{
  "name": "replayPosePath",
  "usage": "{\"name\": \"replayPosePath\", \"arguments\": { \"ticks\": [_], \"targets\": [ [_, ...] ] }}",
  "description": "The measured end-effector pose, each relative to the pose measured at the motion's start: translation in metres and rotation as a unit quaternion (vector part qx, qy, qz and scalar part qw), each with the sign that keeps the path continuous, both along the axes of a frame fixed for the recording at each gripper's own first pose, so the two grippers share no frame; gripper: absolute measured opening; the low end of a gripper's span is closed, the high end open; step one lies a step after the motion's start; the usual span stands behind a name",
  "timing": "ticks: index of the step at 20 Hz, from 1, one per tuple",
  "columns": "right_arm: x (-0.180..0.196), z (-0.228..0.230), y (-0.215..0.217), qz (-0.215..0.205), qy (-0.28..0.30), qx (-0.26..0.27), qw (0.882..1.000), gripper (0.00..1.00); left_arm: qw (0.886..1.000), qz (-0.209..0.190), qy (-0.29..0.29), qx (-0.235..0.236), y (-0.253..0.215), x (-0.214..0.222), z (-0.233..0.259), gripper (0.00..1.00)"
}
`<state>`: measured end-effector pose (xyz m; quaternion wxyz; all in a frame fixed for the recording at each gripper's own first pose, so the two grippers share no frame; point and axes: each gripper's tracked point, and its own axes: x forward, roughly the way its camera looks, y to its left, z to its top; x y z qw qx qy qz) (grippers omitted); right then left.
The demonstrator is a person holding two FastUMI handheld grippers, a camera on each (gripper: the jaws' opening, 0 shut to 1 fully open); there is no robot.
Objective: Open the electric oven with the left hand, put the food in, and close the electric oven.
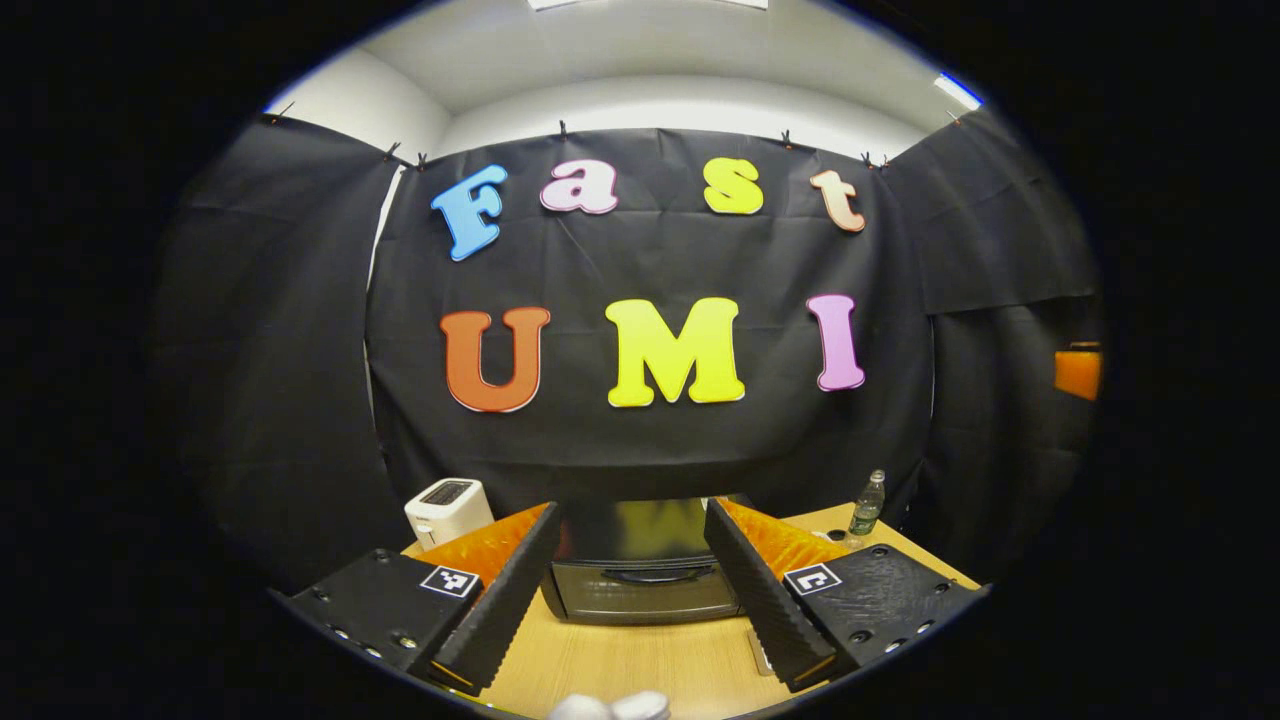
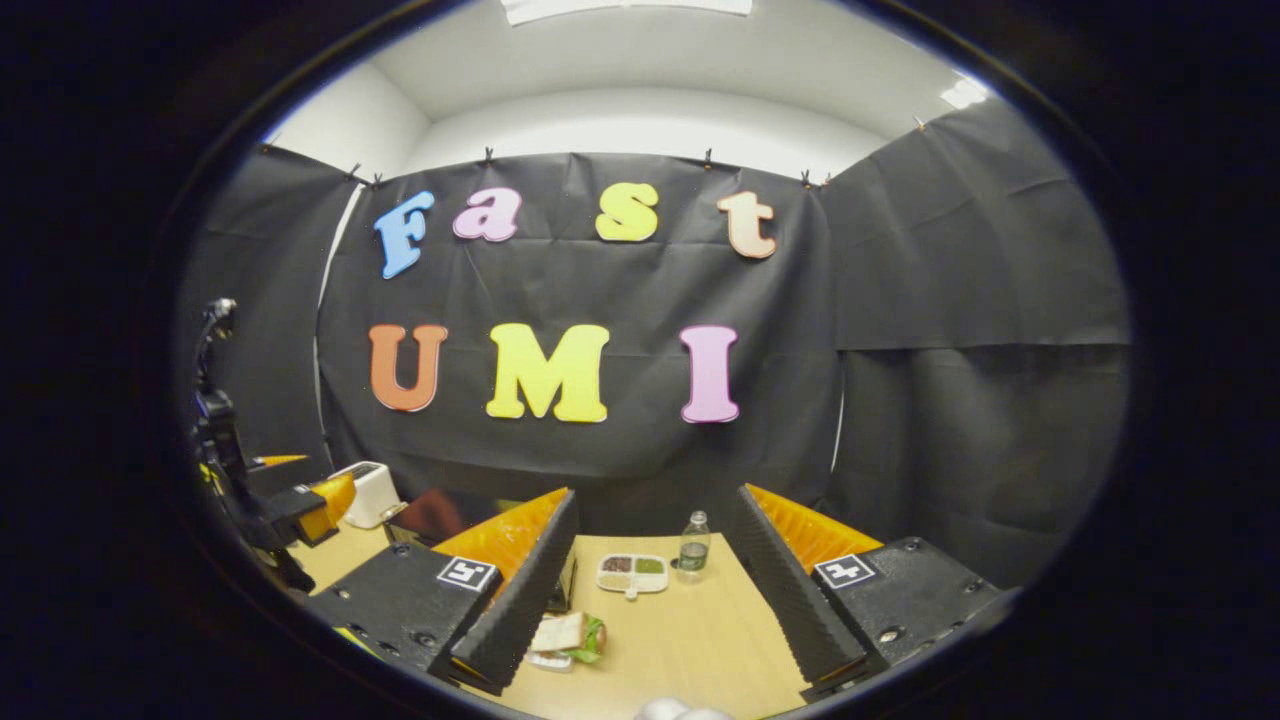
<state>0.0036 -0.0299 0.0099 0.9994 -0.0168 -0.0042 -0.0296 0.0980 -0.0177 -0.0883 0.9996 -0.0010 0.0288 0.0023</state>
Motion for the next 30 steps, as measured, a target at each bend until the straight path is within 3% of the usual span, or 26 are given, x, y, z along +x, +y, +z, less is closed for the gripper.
{"name": "replayPosePath", "arguments": {
  "ticks": [1, 2, 3, 4, 5, 6, 7, 8, 9, 14, 15, 17, 18, 19, 23, 24, 30],
  "targets": [
    [-0.002, 0.002, -0.005, -0.007, -0.001, -0.006, 1.0, 0.9, 1.0, -0.003, 0.007, 0.0, -0.005, 0.012, -0.015, 0.95],
    [-0.006, 0.001, -0.011, -0.015, 0.0, -0.011, 1.0, 1.0, 1.0, -0.007, 0.013, 0.004, -0.009, 0.025, -0.028, 0.95],
    [-0.009, 0.001, -0.017, -0.023, 0.001, -0.014, 1.0, 0.9, 1.0, -0.011, 0.017, 0.007, -0.013, 0.039, -0.042, 0.95],
    [-0.012, 0.0, -0.022, -0.033, 0.003, -0.017, 0.999, 1.0, 0.999, -0.016, 0.028, 0.01, -0.017, 0.052, -0.058, 0.95],
    [-0.016, -0.001, -0.028, -0.042, 0.006, -0.019, 0.999, 1.0, 0.999, -0.02, 0.035, 0.01, -0.021, 0.064, -0.071, 0.95],
    [-0.02, -0.003, -0.033, -0.051, 0.008, -0.02, 0.998, 0.91, 0.999, -0.022, 0.044, 0.01, -0.025, 0.075, -0.085, 0.95],
    [-0.023, -0.004, -0.039, -0.061, 0.012, -0.021, 0.998, 0.91, 0.998, -0.024, 0.051, 0.012, -0.028, 0.087, -0.099, 0.95],
    [-0.027, -0.008, -0.044, -0.07, 0.017, -0.02, 0.997, 1.0, 0.998, -0.025, 0.057, 0.013, -0.03, 0.098, -0.11, 0.95],
    [-0.03, -0.011, -0.049, -0.079, 0.021, -0.019, 0.996, 0.91, 0.997, -0.023, 0.067, 0.013, -0.032, 0.108, -0.123, 0.95],
    [-0.049, -0.025, -0.071, -0.128, 0.039, -0.012, 0.991, 0.91, 0.994, -0.017, 0.109, 0.004, -0.032, 0.15, -0.174, 0.96],
    [-0.053, -0.028, -0.074, -0.135, 0.042, -0.013, 0.99, 1.0, 0.993, -0.014, 0.117, 0.003, -0.03, 0.156, -0.184, 0.95],
    [-0.057, -0.031, -0.077, -0.143, 0.048, -0.019, 0.988, 1.0, 0.991, -0.01, 0.135, 0.01, -0.028, 0.162, -0.197, 0.95],
    [-0.058, -0.032, -0.079, -0.146, 0.049, -0.021, 0.988, 0.91, 0.991, -0.01, 0.131, 0.008, -0.028, 0.161, -0.197, 0.9],
    [-0.059, -0.033, -0.08, -0.147, 0.051, -0.021, 0.988, 0.91, 0.991, -0.009, 0.134, 0.006, -0.028, 0.161, -0.198, 0.98],
    [-0.056, -0.036, -0.077, -0.137, 0.056, -0.011, 0.989, 0.91, 0.99, -0.008, 0.141, 0.009, -0.029, 0.153, -0.197, 0.98],
    [-0.054, -0.037, -0.075, -0.135, 0.057, -0.01, 0.989, 1.0, 0.99, -0.009, 0.142, 0.008, -0.029, 0.149, -0.197, 0.99],
    [-0.049, -0.047, -0.064, -0.113, 0.066, -0.008, 0.991, 1.0, 0.989, -0.014, 0.146, 0.006, -0.029, 0.115, -0.203, 0.98]
  ]
}}
